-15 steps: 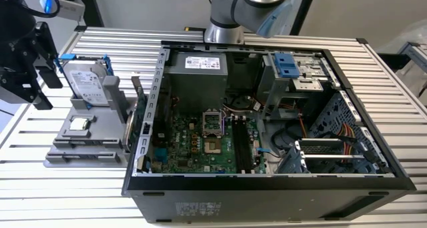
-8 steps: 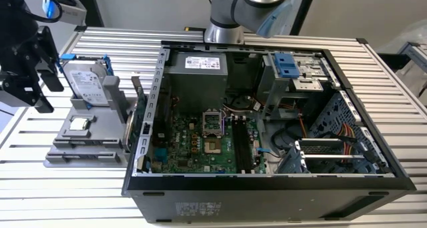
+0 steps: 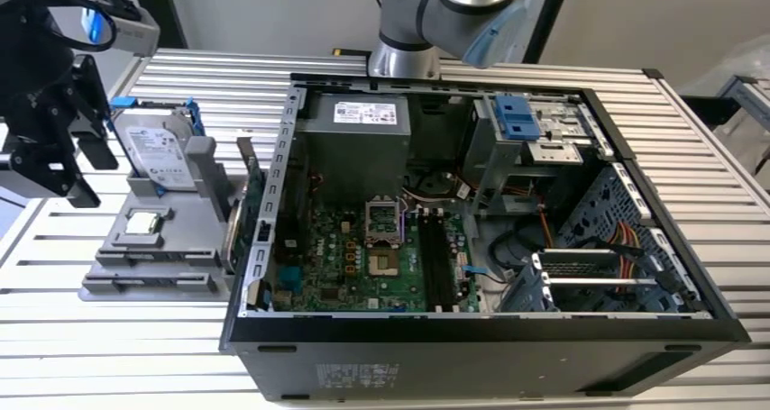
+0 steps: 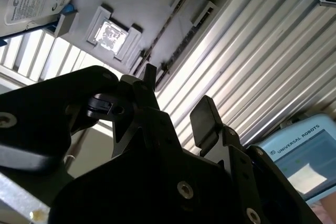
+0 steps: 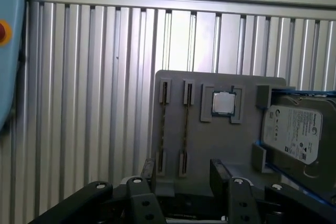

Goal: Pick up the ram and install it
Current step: 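Pick up the ram and move it above insertion slot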

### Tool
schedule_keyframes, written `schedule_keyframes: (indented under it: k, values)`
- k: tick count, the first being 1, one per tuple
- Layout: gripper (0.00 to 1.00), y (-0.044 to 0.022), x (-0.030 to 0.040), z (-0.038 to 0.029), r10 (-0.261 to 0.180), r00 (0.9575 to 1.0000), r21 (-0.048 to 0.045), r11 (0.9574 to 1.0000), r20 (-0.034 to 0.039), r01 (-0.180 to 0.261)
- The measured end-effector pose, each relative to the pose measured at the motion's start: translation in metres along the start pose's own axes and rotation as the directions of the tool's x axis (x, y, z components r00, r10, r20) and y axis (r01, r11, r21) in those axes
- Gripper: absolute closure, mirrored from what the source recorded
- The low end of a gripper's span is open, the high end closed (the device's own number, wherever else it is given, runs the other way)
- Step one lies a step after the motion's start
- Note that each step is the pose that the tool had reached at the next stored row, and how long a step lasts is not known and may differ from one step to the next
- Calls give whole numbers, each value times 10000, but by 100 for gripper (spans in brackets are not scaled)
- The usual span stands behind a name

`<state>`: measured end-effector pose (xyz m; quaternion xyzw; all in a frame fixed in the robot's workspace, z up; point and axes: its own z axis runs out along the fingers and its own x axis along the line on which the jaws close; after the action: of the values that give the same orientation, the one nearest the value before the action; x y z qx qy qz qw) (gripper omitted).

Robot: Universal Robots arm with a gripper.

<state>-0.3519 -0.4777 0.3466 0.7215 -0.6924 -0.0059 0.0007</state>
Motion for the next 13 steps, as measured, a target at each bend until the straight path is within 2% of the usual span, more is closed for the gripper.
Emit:
schedule_keyframes:
  k: [13]
  values:
    - [0, -1, 1, 101, 18, 10000, 0, 10000, -4, -18]
